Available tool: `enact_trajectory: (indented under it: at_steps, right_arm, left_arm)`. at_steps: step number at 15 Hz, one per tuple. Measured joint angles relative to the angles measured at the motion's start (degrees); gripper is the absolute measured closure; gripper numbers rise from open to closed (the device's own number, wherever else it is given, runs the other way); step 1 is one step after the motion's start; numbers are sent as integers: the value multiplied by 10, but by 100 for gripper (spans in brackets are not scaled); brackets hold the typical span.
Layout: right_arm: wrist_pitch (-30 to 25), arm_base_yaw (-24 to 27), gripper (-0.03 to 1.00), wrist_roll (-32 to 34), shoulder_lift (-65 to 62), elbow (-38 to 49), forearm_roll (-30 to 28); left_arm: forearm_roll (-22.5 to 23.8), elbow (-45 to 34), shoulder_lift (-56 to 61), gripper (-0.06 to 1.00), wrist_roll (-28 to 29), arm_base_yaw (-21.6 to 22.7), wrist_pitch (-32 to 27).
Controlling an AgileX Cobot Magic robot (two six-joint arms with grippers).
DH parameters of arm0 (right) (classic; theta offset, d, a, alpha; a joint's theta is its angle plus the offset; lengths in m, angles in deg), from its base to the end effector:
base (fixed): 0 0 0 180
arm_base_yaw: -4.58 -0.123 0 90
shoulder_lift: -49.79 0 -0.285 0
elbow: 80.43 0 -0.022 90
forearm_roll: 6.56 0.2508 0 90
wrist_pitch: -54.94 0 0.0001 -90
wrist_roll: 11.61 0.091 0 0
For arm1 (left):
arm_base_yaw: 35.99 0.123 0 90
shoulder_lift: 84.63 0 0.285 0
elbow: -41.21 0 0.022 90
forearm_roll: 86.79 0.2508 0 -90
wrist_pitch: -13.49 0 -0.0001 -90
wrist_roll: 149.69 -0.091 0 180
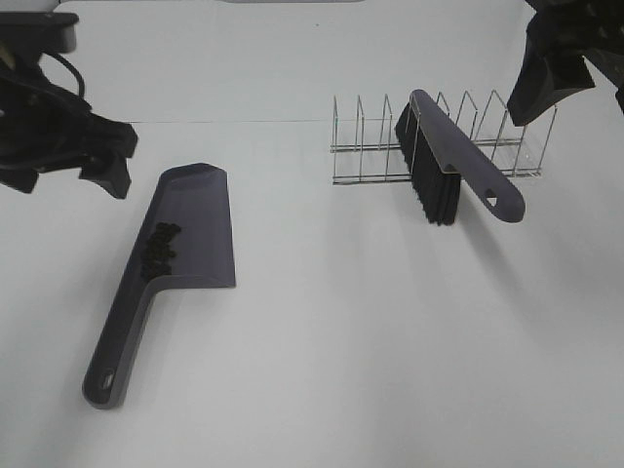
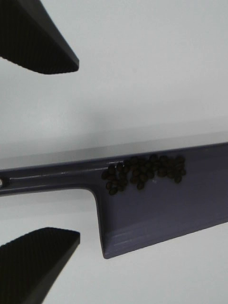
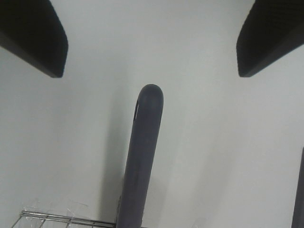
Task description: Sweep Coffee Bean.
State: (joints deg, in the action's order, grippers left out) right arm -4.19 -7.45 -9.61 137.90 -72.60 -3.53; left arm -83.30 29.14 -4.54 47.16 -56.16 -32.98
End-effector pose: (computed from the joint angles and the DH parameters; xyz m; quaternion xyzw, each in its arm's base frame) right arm 0.2736 0.0625 0.3213 -0.0770 0.9731 0.0513 0.2111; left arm 0.3048 -0.1077 0.2457 0.0449 0.9810 -0.0350 0.1853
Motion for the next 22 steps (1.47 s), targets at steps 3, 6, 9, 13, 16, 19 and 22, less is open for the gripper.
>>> enact_trajectory:
  at_steps: [3,6,9,13,16,19,22]
  right_arm:
    - [8,0,15,2,0,0,-19]
    - [7,0,15,45,0,0,-100]
    - [-48,0,15,73,0,0,-147]
    - [-104,0,17,73,-31,41,-122]
    - [-105,0,17,73,-112,120,-120]
    - [-101,0,17,74,-193,177,-120]
    - [-87,0,17,74,-295,250,-127]
  left_arm:
    - [4,-1,60,14,-39,74,-56]
    - [10,-1,102,14,-73,127,-110]
    - [13,-1,152,13,-91,143,-142]
    - [6,-1,211,13,-95,144,-220]
    - [-1,-1,268,13,-95,144,-233]
    - [-1,-1,323,13,-95,144,-235]
    - [-6,-1,400,13,-95,144,-235]
